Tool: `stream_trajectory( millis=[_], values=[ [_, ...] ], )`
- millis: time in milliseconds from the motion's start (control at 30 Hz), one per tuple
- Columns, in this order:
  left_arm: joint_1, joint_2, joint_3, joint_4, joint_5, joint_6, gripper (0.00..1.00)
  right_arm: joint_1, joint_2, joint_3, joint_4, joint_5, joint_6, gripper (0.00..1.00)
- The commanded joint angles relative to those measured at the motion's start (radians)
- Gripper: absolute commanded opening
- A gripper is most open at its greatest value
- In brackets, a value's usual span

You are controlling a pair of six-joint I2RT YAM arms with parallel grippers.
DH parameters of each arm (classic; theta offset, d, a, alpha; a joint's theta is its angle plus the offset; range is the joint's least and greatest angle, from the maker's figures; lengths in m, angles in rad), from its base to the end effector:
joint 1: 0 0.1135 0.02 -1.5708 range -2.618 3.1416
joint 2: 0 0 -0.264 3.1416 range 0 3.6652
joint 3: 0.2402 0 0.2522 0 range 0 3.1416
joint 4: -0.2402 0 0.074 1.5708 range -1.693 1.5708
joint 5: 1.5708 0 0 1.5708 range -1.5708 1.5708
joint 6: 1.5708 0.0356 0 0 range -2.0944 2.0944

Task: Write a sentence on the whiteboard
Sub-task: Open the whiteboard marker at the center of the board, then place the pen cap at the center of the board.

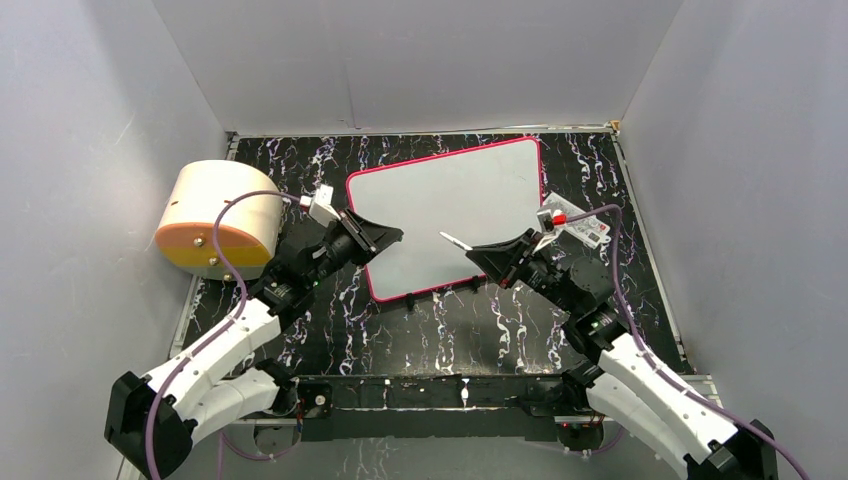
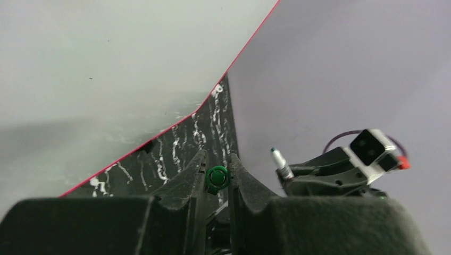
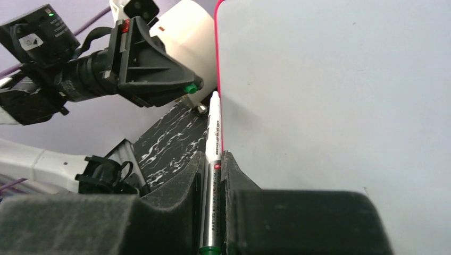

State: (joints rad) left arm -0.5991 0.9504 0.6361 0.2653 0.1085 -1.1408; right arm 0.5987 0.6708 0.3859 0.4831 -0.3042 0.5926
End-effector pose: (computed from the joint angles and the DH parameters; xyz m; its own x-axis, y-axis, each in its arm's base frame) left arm 0.1855 -0.1314 0.3043 -0.6076 -0.6793 -0.4116 0.2342 0.3419 -0.9101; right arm 0.1353 0.1052 0.2876 -0.3009 0.4398 -0.8462 -0.7381 0.4545 0.4987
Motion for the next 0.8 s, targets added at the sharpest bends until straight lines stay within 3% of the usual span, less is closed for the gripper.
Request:
stream_trajectory(
  millis=[0,100,400,500,767],
  values=[
    [-0.005,0.004,0.056,-0.146,0.078,0.209,0.00,0.002,-0.066,0.083,-0.144,0.111,-0.122,0.00],
    [-0.044,0.024,0.060,-0.185,0.082,0.294,0.00,0.002,-0.094,0.089,-0.188,0.131,-0.147,0.00],
    [-0.301,0.215,0.190,-0.382,-0.107,0.554,0.00,0.002,-0.128,0.125,-0.290,0.230,-0.241,0.00],
    [-0.367,0.282,0.220,-0.431,-0.219,0.595,0.00,0.001,-0.137,0.152,-0.334,0.257,-0.264,0.00],
    [-0.449,0.429,0.244,-0.454,-0.274,0.631,0.00,0.002,-0.178,0.204,-0.439,0.339,-0.305,0.00]
  ],
)
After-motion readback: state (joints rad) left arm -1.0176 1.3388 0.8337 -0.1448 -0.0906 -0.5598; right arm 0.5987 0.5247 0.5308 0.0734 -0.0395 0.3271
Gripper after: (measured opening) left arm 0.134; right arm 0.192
